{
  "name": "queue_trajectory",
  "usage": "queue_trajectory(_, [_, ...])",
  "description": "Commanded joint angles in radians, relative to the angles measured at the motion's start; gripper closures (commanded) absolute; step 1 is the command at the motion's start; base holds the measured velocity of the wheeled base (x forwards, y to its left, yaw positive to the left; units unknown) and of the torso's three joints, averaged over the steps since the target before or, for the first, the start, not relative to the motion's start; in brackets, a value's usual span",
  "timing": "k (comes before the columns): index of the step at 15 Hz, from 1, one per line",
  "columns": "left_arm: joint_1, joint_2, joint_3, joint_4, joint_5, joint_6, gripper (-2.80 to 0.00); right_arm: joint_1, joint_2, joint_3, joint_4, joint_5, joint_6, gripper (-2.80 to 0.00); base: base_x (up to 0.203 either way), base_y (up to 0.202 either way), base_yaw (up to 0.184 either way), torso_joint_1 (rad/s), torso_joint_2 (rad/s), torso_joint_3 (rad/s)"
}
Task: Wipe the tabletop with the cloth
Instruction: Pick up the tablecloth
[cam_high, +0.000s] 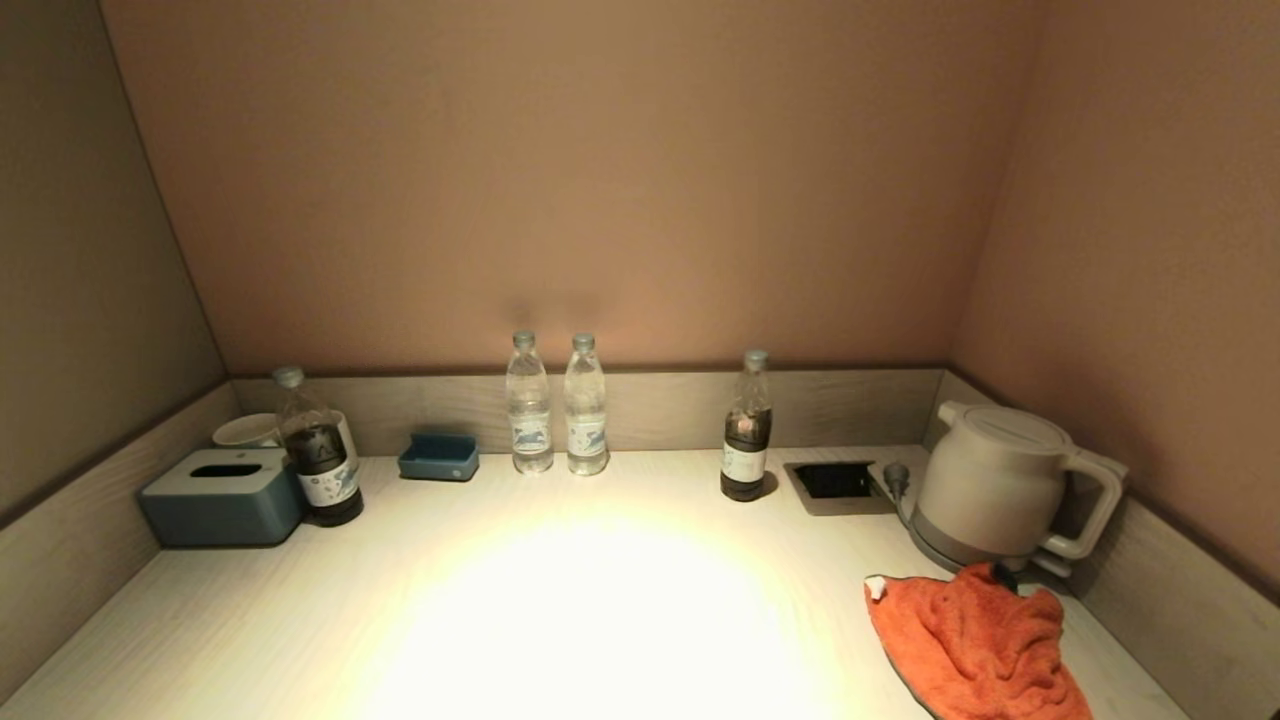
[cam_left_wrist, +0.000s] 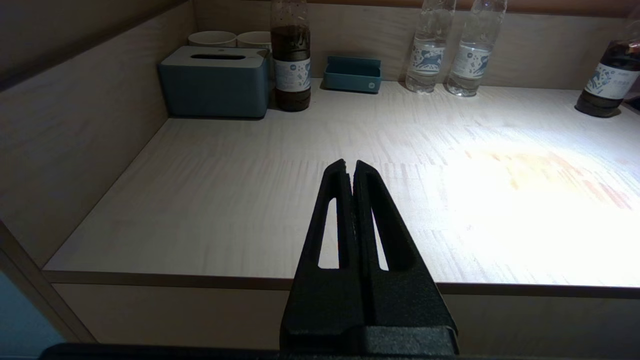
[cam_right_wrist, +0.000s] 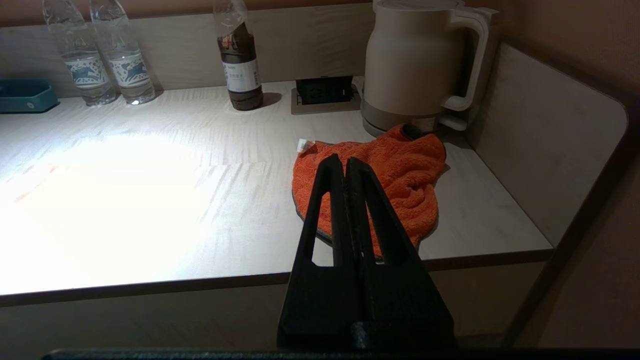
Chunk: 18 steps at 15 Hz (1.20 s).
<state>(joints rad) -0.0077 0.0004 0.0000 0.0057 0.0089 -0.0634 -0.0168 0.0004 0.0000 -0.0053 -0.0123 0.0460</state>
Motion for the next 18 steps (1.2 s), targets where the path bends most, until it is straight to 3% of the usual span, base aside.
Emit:
queue_trajectory(1, [0.000,0.000,0.000,0.000,0.000,-0.001,0.00,0.000,0.000,0.000,0.001,0.000,0.000,0.00,0.000,0.000,0.000,0.000,0.00,0.000])
queue_trajectory(7, [0.000,0.000,0.000,0.000,0.000,-0.001,0.00,0.000,0.004,-0.029,0.015,0.003,-0.014,0.00,0.000,0.000,0.000,0.000,0.00,0.000])
queue_trajectory(9, [0.000,0.000,0.000,0.000,0.000,-0.001,0.00,0.000,0.052,-0.129,0.047,0.020,-0.011,0.00,0.000,0.000,0.000,0.000,0.00,0.000])
queue_trajectory(13, [0.000,0.000,0.000,0.000,0.000,-0.001,0.00,0.003,0.433,-0.316,0.055,0.047,0.035,0.00,0.000,0.000,0.000,0.000,0.00,0.000])
queue_trajectory(18, [0.000,0.000,0.000,0.000,0.000,-0.001,0.00,0.000,0.945,-0.458,-0.068,0.055,0.132,0.00,0.000,0.000,0.000,0.000,0.00,0.000])
